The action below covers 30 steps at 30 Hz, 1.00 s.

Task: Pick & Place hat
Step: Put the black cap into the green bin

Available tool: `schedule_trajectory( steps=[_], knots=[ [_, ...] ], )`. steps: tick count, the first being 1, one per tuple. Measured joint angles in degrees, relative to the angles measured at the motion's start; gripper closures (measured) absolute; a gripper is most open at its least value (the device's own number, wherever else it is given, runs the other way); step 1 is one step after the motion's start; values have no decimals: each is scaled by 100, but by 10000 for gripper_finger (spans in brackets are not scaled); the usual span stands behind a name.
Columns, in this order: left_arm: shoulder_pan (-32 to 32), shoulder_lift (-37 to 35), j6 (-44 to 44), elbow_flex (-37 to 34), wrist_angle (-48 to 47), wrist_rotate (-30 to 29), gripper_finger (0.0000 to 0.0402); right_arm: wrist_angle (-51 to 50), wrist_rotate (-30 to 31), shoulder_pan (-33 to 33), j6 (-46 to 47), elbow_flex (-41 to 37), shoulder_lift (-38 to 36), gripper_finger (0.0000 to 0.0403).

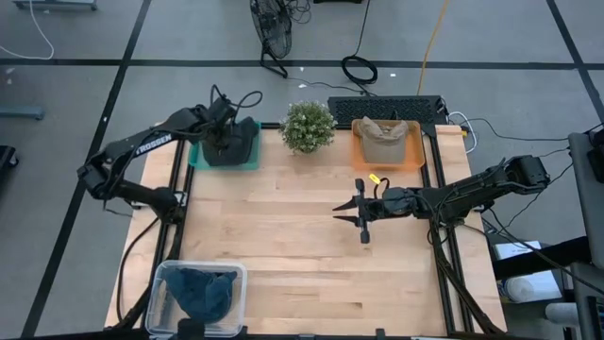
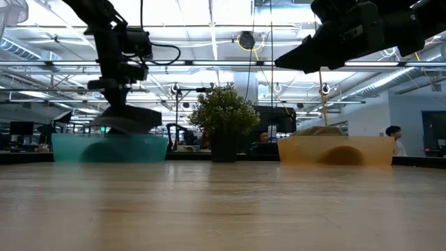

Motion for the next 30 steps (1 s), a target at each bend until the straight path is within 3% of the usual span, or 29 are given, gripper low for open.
schedule_trajectory(
  steps=[6, 13, 22, 30],
  knots=[
    [309, 364, 155, 0, 215, 374, 394, -144, 0, 0, 2, 0, 0, 328],
    [351, 516, 388, 0, 437, 213, 376, -210, -1, 0, 2, 0, 0, 328],
    [257, 502, -32, 0, 399, -129, 394, -206, 8, 0, 2, 0, 0, 328],
    [120, 77, 142, -2, 388, -452, 363, -167, 13, 0, 2, 0, 0, 328]
  ],
)
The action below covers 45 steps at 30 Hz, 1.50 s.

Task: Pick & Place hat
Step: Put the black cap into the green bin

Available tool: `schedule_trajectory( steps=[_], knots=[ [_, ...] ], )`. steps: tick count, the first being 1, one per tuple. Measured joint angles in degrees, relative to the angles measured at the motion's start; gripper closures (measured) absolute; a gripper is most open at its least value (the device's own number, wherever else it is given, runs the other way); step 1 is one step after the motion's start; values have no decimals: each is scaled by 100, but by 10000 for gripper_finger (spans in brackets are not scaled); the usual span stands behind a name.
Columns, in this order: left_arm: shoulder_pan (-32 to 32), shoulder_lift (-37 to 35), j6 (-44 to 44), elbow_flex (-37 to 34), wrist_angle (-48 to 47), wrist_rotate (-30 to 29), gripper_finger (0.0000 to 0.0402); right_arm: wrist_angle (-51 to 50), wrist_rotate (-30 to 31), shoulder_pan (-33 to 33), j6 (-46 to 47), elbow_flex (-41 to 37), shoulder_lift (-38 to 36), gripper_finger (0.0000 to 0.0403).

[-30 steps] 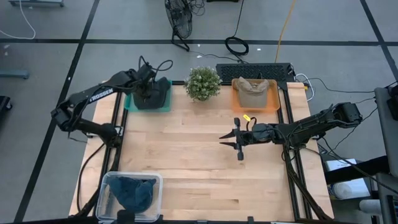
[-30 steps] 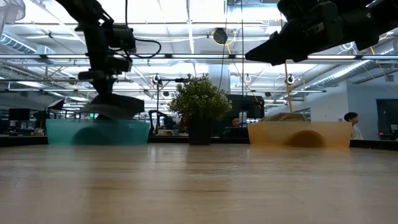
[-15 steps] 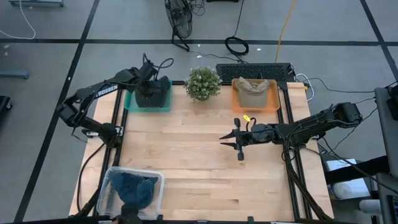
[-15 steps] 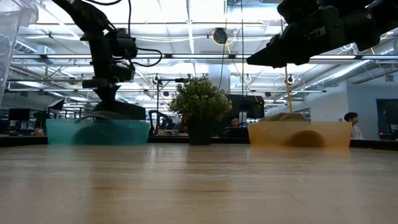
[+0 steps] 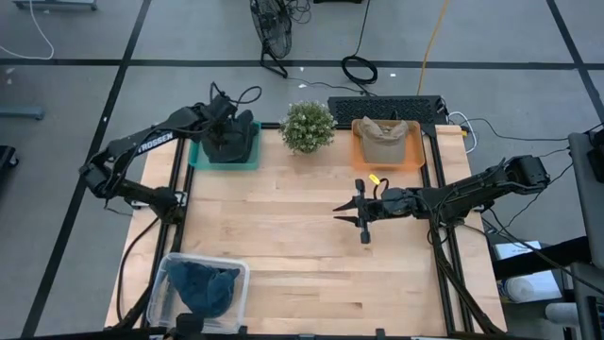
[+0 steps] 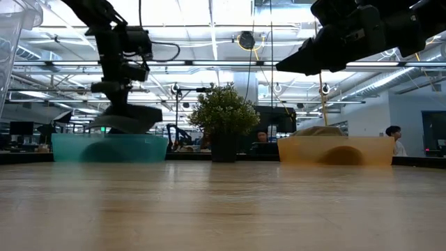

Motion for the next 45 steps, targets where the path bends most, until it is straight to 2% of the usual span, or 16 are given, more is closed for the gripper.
schedule_trajectory(
  steps=[5, 8, 12, 19, 22, 25, 29, 33, 35, 36, 39, 41, 43, 45],
  knots=[
    [-46, -231, -258, 0, 3, 445, 391, 40, 2, 0, 1, 0, 0, 328],
    [-44, -231, -611, 0, -21, 651, 392, 40, -2, 0, 27, 0, 0, 328],
    [-89, -229, -693, 0, -34, 623, 347, 38, -3, 0, 127, 0, 0, 328],
    [-151, -233, -611, 0, -19, 226, 248, 34, -7, -1, 122, 0, 0, 328],
    [-261, -366, -500, 11, 0, -179, 224, 29, -7, -1, 119, 0, 0, 328],
    [-360, -523, -486, 142, 65, -313, 218, 29, -7, -2, 107, 0, 0, 328],
    [-418, -696, -1185, 234, 738, -231, 234, 47, -4, -2, 107, 0, 0, 328],
    [-495, -651, -2307, 236, 470, 943, 267, 39, -22, -2, 144, 0, 0, 328],
    [-661, -541, -2791, 235, 108, 1159, 285, 19, -58, -2, 144, 0, 0, 328],
    [-747, -464, -3170, 218, 5, 1040, 294, 12, -58, -2, 143, 0, 0, 328],
    [-870, -295, -4519, 69, 108, 134, 322, 58, -9, 0, 118, 0, 0, 328],
    [-864, -204, -4963, -27, 293, -280, 342, 101, -7, 0, 126, 0, 0, 328],
    [-825, -65, -5181, -101, 354, -270, 364, 143, -8, 0, 158, 0, 0, 328],
    [-774, 96, -5307, -151, 293, -16, 388, 141, -32, 0, 166, 0, 0, 328]
  ],
)
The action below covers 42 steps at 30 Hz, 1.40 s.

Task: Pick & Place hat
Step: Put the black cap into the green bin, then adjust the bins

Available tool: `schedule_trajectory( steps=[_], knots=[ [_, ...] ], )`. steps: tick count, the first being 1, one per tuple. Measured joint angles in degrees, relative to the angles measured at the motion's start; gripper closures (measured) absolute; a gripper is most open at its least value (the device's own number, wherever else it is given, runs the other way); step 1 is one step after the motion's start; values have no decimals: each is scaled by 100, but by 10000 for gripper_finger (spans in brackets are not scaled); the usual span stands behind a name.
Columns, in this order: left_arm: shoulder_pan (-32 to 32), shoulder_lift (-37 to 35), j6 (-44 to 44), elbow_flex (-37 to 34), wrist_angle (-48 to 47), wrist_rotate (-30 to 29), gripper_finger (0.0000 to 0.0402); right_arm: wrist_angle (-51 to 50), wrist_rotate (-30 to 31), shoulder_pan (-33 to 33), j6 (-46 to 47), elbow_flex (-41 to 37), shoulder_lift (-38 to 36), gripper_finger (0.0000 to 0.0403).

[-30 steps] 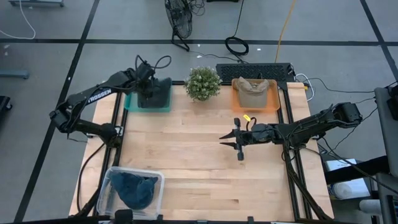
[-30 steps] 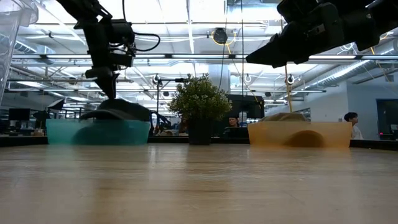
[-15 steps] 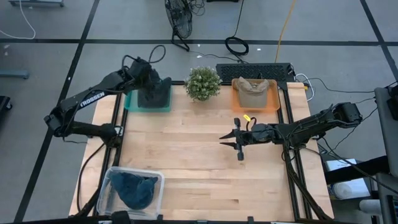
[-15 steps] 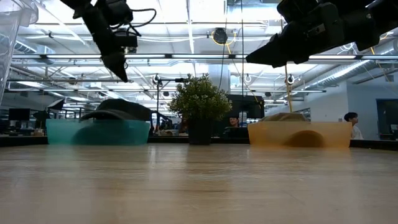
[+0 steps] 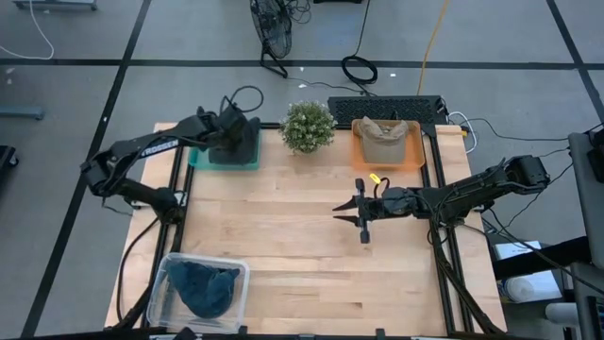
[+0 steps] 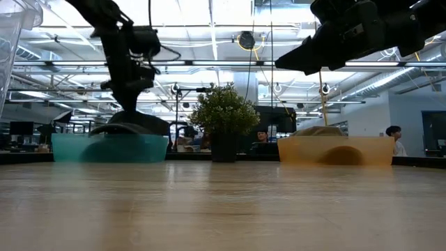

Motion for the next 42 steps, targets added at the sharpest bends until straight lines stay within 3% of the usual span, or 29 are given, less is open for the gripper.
schedule_trajectory(
  steps=[5, 11, 16, 22, 29, 33, 36, 42],
  knots=[
    [89, 514, -175, -183, -102, 206, 386, 46, 14, 0, -13, 0, 0, 328],
    [13, 848, -237, -308, 51, -316, 392, 21, 16, -1, -13, 0, 0, 328],
    [21, 841, -194, -308, 38, -333, 389, -7, 16, 0, -15, 0, 0, 328],
    [24, 511, 86, -159, -439, 46, 383, -9, 16, 0, -17, 0, 0, 328],
    [38, -303, 215, 549, -957, 16, 388, -5, 16, 0, -17, 0, 0, 328],
    [167, -562, -81, 825, -1067, 226, 386, -4, 16, 0, 19, 0, 0, 328],
    [-20, -671, -514, 587, -1549, 667, 397, -14, -119, -2, 130, 0, 0, 328],
    [-594, -746, -712, -691, -1672, 982, 392, -114, -277, 0, 131, 0, 0, 328]
  ],
)
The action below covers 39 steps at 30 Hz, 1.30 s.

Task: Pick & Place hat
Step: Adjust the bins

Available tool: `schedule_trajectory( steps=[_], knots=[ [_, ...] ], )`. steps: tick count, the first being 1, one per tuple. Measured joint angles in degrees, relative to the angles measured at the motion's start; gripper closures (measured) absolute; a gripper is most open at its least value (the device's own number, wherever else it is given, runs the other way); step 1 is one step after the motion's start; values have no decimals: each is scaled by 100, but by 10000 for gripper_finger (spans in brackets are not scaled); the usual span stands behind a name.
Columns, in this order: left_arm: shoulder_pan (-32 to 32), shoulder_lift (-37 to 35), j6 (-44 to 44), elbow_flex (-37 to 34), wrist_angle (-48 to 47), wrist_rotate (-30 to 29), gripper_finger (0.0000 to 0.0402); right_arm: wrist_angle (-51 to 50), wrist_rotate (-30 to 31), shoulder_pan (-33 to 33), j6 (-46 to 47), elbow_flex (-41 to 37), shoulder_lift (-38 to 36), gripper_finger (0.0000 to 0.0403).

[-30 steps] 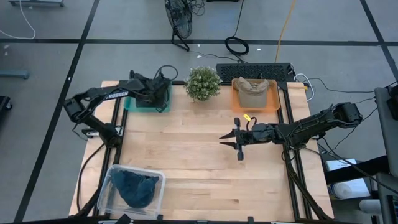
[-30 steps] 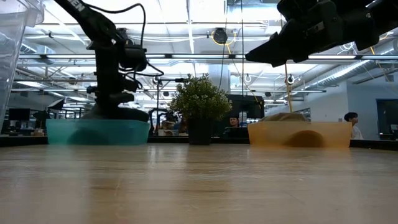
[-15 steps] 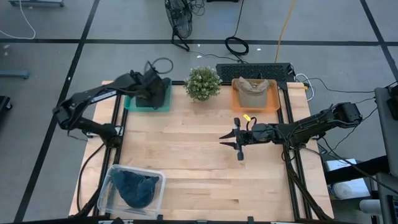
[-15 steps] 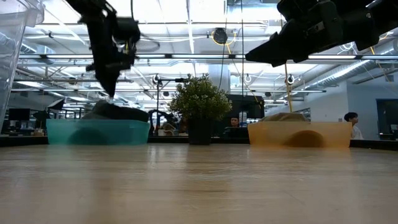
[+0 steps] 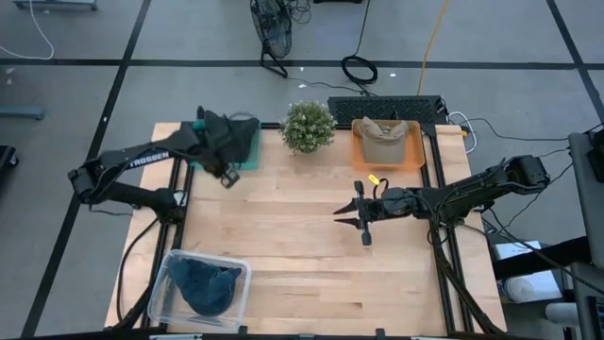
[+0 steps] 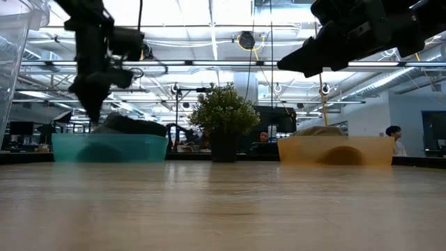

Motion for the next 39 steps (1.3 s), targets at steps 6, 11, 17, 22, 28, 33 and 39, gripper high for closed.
schedule_trajectory(
  steps=[6, 11, 17, 22, 28, 33, 39],
  knots=[
    [-153, -1, -267, -796, 421, 229, 389, 76, 7, 0, -2, 0, 0, 328],
    [-325, 0, -435, -1038, 861, 318, 397, 121, 9, 0, 0, 0, 0, 328],
    [-335, 76, -587, -1126, 1383, 205, 391, 190, 9, 0, -2, 0, -2, 328],
    [-131, 95, -404, -1194, 2153, -264, 394, 196, 11, 0, -6, 0, -2, 328],
    [663, 97, 8, -1194, 2613, 30, 397, 224, 11, 0, -3, 0, -2, 328],
    [1266, 334, 435, -1192, 2786, 414, 391, 299, 11, 0, -30, 0, -2, 328],
    [1623, 915, 1036, -1019, 3158, 903, 393, 297, 11, 0, -42, 0, -2, 328]
  ],
)
